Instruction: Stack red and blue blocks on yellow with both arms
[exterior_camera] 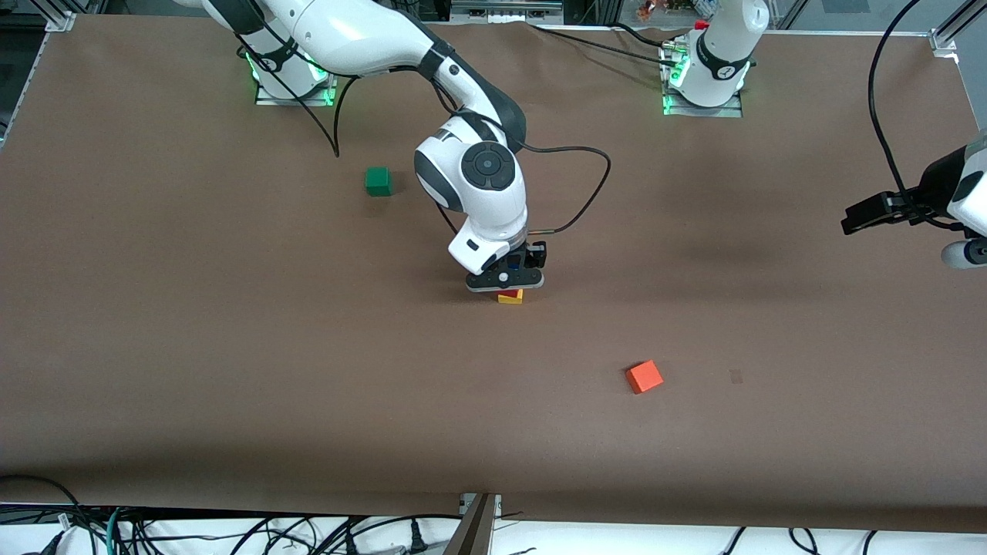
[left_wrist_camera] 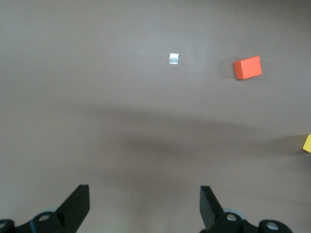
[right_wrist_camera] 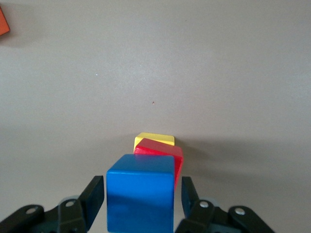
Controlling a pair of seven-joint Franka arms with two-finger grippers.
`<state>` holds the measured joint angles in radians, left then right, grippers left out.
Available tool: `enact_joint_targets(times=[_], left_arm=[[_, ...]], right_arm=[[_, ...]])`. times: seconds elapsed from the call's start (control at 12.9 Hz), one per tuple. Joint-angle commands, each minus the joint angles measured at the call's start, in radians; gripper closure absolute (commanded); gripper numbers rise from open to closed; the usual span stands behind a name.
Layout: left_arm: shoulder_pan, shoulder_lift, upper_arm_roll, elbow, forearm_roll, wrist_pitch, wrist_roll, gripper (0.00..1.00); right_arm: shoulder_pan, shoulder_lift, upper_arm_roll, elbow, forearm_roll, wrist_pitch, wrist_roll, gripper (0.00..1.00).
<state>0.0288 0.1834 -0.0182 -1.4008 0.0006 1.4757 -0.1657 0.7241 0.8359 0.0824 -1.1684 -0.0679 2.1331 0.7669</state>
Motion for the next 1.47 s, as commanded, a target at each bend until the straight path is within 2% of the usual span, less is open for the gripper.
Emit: enact_joint_targets(times=[0.0, 0.31, 0.46, 0.54, 0.77, 0.93, 1.08, 1.39], left_arm=[[-0.006, 0.025, 0.004, 0.046, -0.01, -0.011, 0.012, 0.0], [-0.004, 0.025, 0.006, 0.046, -0.01, -0.011, 0.012, 0.0], [-0.004, 0.025, 0.006, 0.048, -0.01, -0.012, 0.012, 0.0], [-0.006, 0.025, 0.006, 0.048, -0.01, -0.012, 0.012, 0.0], [-0.006, 0.025, 0.006, 0.048, -0.01, -0.011, 0.009, 0.0], [-0.006, 0.025, 0.006, 0.048, -0.01, -0.011, 0.009, 0.0], [-0.006, 0.025, 0.006, 0.048, -0.011, -0.012, 0.009, 0.0], [-0.006, 0.027, 0.006, 0.048, -0.011, -0.011, 0.009, 0.0]], right_arm=[[0.009, 0.011, -0.007, 0.029, -0.007, -0.005, 0.002, 0.0], [0.0, -0.044, -0.01, 0.03, 0.002, -0.071, -0.004, 0.0], [-0.029, -0.119, -0.015, 0.026, 0.014, -0.09, -0.012, 0.0], [-0.07, -0.153, -0.013, 0.024, 0.034, -0.116, -0.014, 0.0], [-0.167, -0.269, -0.015, 0.023, 0.17, -0.269, -0.13, 0.0], [-0.236, -0.355, -0.016, 0.007, 0.206, -0.408, -0.184, 0.0], [-0.268, -0.463, -0.045, -0.064, 0.229, -0.51, -0.272, 0.0], [-0.269, -0.684, -0.159, -0.272, 0.229, -0.567, -0.433, 0.0]])
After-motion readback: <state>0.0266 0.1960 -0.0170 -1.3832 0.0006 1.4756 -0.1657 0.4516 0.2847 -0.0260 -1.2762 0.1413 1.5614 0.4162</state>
